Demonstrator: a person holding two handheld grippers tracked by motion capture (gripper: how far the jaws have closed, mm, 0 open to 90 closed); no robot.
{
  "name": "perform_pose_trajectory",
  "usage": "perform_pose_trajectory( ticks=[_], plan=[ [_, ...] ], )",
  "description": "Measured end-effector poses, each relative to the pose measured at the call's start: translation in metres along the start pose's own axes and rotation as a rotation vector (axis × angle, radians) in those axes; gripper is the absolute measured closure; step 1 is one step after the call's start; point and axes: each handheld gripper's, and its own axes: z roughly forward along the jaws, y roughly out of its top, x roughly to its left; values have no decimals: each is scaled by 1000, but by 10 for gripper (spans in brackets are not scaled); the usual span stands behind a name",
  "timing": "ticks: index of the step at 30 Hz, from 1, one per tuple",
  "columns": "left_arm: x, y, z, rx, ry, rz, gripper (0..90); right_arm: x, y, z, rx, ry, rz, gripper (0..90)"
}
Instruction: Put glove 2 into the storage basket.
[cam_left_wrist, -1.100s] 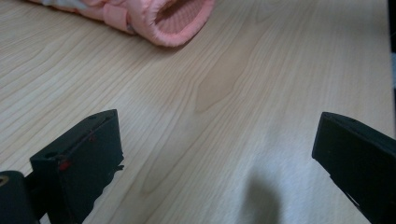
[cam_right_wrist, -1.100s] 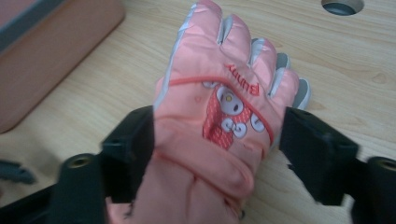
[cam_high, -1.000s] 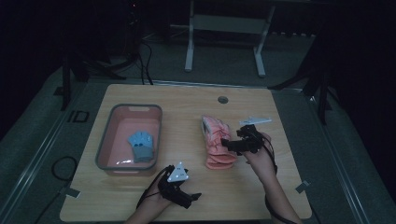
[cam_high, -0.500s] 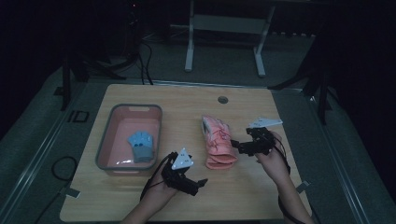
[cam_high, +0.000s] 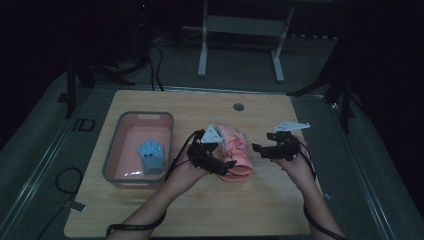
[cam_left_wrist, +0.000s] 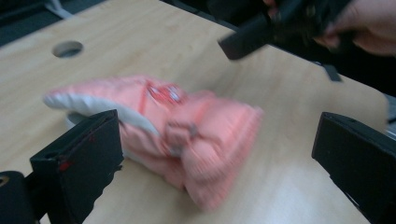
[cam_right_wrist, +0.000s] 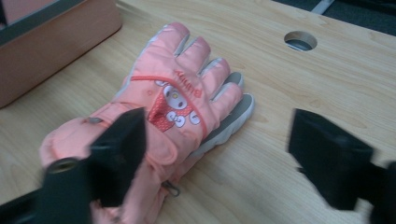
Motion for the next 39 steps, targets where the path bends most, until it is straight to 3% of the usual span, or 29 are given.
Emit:
perform_pose_trajectory(
  ticks=[1,2,4,6,7,9,12,14,18,21,25,30,33,35,37,38,39],
  plan=[
    [2,4,3,-6,13,1,80,-2,-1,2,3,6,4,324],
    [5,7,6,-8,24,2,132,-3,-1,3,6,0,4,335],
    [9,13,13,4,26,10,177,-6,-2,8,19,-12,-4,486],
    [13,18,21,22,40,37,288,-8,-2,13,22,-2,13,505],
    [15,19,24,27,41,41,362,-9,-2,17,33,10,21,565],
    [19,20,34,59,55,36,412,-8,-1,22,36,18,31,570],
    [27,17,52,114,83,-15,366,-5,1,33,41,39,39,582],
    [30,12,58,126,112,-24,302,-3,2,41,51,53,47,548],
    [40,-1,71,174,105,-131,259,1,0,56,64,61,83,498],
    [47,-12,77,196,80,-218,258,0,-5,61,80,67,130,479],
    [53,-28,87,228,36,-269,242,-5,-15,69,135,77,184,422],
    [60,-42,98,223,-35,-344,244,-13,-23,81,173,137,281,423],
    [66,-50,104,217,-61,-393,261,-21,-29,92,200,204,361,402],
    [70,-54,107,210,-111,-435,324,-26,-33,97,211,239,422,403],
    [71,-54,107,208,-129,-439,334,-28,-35,99,218,259,449,418],
    [72,-54,107,207,-139,-450,405,-32,-38,102,220,298,478,457],
    [71,-54,107,201,-142,-444,457,-33,-39,102,223,308,491,495]
  ],
)
